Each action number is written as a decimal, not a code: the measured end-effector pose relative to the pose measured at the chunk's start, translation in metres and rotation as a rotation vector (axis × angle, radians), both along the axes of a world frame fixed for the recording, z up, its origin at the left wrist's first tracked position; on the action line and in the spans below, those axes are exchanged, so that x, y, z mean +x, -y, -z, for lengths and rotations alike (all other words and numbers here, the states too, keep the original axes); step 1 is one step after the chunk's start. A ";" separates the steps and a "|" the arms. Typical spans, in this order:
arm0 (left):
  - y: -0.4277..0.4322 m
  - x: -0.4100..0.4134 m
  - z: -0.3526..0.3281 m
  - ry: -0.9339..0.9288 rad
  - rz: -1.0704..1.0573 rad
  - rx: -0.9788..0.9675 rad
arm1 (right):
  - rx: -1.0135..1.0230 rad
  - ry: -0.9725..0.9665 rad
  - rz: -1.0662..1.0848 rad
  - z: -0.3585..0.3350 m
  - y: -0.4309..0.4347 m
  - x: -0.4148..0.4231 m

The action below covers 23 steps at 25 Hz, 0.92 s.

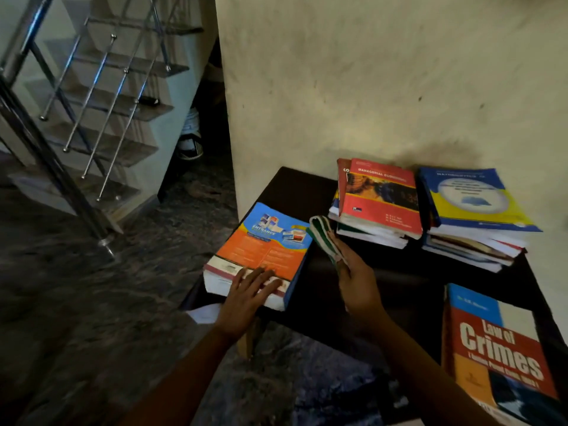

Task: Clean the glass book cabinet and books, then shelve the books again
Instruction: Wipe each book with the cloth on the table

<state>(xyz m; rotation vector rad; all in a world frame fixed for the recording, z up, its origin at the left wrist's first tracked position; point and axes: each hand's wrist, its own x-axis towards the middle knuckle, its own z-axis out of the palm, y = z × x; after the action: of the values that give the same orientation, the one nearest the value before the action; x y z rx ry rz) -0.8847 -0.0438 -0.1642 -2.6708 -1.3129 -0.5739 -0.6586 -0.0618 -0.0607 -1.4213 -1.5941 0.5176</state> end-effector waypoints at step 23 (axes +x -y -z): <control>0.019 -0.001 -0.026 2.286 -0.900 -1.077 | 0.045 0.770 -0.539 0.081 -0.054 -0.150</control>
<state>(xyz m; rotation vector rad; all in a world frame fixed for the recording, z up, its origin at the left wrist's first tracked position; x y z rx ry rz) -0.8855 -0.0633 -0.1379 -0.1750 1.1586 1.3431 -0.8085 -0.0082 -0.1413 -1.2061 -2.6204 0.2262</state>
